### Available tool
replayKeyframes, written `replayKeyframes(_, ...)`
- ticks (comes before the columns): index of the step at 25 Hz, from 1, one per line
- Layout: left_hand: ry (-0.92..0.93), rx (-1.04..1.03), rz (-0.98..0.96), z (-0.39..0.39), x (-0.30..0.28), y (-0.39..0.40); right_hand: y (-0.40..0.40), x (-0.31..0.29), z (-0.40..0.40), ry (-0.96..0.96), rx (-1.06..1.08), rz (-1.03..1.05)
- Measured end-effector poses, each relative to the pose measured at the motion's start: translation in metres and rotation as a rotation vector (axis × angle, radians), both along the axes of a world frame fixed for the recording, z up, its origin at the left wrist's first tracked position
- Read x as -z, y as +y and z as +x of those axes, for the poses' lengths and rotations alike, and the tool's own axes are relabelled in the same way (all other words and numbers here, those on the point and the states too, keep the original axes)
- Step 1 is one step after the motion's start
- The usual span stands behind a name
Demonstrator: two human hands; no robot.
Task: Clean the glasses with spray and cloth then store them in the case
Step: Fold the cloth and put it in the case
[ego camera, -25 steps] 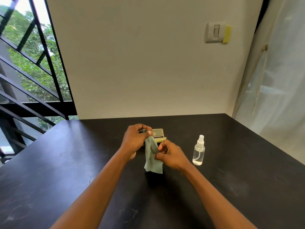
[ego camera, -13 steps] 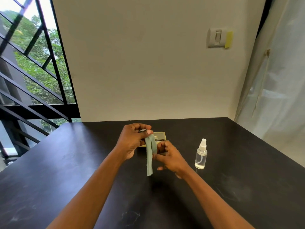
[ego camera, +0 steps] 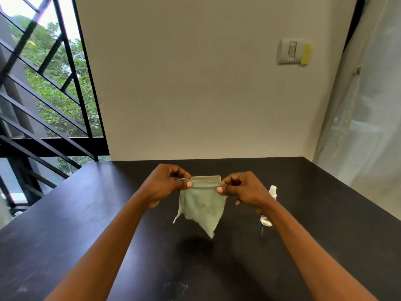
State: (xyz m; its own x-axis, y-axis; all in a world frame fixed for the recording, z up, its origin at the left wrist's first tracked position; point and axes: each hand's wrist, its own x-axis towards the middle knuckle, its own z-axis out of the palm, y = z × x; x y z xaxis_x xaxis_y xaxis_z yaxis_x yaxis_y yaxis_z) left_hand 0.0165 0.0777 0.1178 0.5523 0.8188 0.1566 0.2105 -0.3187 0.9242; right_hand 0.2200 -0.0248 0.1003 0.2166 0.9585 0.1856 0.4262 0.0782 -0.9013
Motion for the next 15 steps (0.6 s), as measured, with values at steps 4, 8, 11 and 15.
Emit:
replayKeyframes(4, 0.096, 0.022, 0.088, -0.005, -0.004, 0.01, 0.006, -0.017, 0.01, -0.002, 0.015, 0.04)
replayKeyframes(8, 0.079, -0.042, 0.072, 0.006, 0.004, 0.014, 0.021, -0.01, 0.007, 0.225, 0.034, -0.029)
replayKeyframes(11, -0.044, -0.056, 0.031, 0.015, 0.009, 0.008, 0.028, -0.004, 0.004, 0.226, 0.085, 0.068)
replayKeyframes(15, -0.04, -0.058, 0.103, 0.009, 0.03, 0.0, 0.009, 0.012, 0.007, 0.171, 0.034, 0.122)
